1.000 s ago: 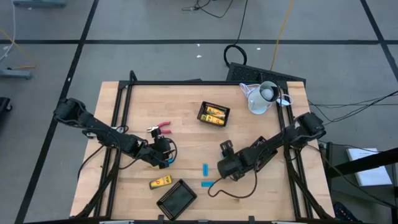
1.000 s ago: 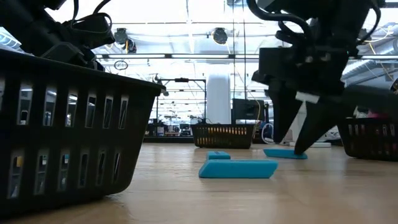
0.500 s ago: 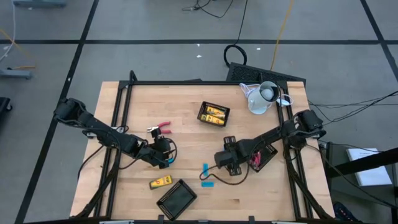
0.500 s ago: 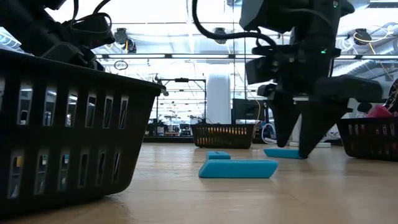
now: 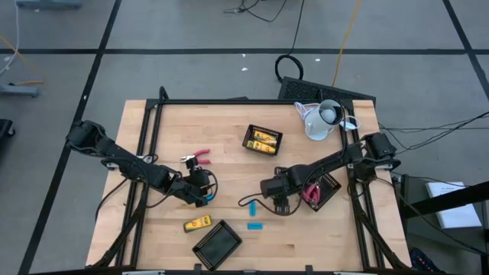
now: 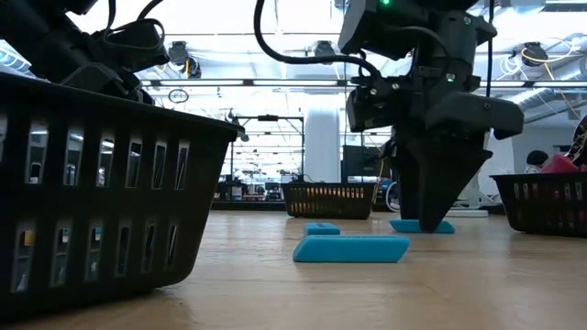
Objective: Pick & Place School Supplies
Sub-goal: Put the blue eraser into the bottom black bin
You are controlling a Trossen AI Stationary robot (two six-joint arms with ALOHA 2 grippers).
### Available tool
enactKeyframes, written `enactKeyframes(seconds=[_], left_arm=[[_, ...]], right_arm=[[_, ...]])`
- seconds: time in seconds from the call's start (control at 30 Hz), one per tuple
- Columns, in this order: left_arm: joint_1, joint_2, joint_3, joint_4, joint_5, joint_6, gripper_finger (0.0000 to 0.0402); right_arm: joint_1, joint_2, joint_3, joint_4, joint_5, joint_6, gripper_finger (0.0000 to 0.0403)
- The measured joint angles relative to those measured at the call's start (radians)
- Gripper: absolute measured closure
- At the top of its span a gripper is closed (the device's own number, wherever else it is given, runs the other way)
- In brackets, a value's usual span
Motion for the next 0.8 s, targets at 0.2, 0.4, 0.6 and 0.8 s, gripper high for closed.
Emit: enactKeyframes(seconds=[0.2,0.4,0.6,0.8], left_arm=[[0.000,0.000,0.000,0.001,0.000,0.000,0.0213],[0.000,0.000,0.000,0.001,0.000,0.000,0.0213],[0.000,0.000,0.000,0.001,0.000,0.000,0.0213],[0.000,0.000,0.000,0.002,0.000,0.000,0.0213]], right_arm=[[0.004,-0.004,-0.034,0.047,0.017,0.006,0.0221],[0.036,-0.004,-0.037,0.046,0.101,-0.012,0.0355],[0.073,-0.003,-0.035,0.060,0.183,-0.021,0.0368],[0.102,0.000,0.037,0.089,0.189,-0.054,0.0368]])
